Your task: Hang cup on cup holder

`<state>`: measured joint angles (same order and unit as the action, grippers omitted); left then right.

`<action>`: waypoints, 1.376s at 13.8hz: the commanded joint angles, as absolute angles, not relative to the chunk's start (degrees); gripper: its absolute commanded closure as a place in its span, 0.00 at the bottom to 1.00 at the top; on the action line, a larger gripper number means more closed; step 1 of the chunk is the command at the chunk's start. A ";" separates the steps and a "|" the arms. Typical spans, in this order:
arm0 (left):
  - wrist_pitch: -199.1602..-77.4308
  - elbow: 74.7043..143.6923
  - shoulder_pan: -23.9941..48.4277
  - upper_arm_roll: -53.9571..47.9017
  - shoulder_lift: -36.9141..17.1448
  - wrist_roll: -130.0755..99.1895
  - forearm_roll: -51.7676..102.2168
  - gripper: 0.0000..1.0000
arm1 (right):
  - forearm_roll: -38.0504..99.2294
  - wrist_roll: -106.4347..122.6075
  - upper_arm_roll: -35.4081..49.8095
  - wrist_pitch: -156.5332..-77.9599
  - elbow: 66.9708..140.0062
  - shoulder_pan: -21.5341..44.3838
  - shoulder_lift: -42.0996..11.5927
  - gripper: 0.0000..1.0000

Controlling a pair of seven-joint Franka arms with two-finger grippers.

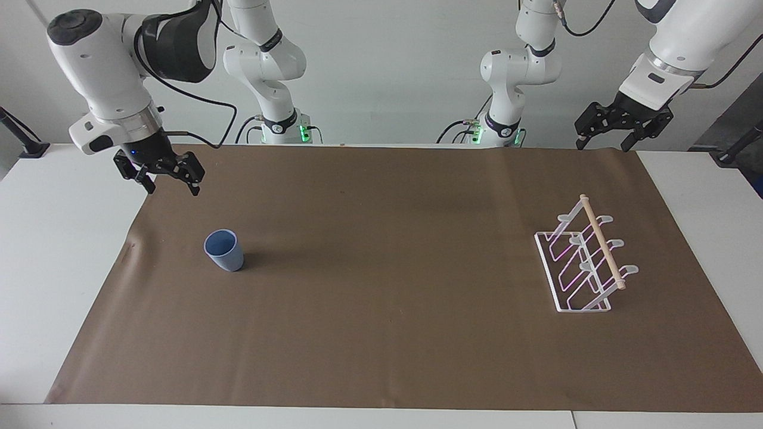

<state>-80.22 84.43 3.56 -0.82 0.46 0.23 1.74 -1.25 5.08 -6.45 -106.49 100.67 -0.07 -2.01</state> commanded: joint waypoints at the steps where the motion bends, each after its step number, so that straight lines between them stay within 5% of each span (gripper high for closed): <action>1: -80.07 86.22 3.25 -1.14 2.02 0.00 0.97 0.00 | -0.70 11.74 -6.33 -112.65 102.04 -0.96 -7.10 0.00; 7: -80.07 86.22 3.25 -1.14 2.02 0.00 0.97 0.00 | 1.05 16.26 -6.33 -124.71 112.57 -1.58 -7.82 0.00; 19: -79.98 86.22 3.25 -1.14 2.02 0.00 0.97 0.00 | 1.23 17.05 -6.33 -129.46 115.66 -2.02 -9.49 0.00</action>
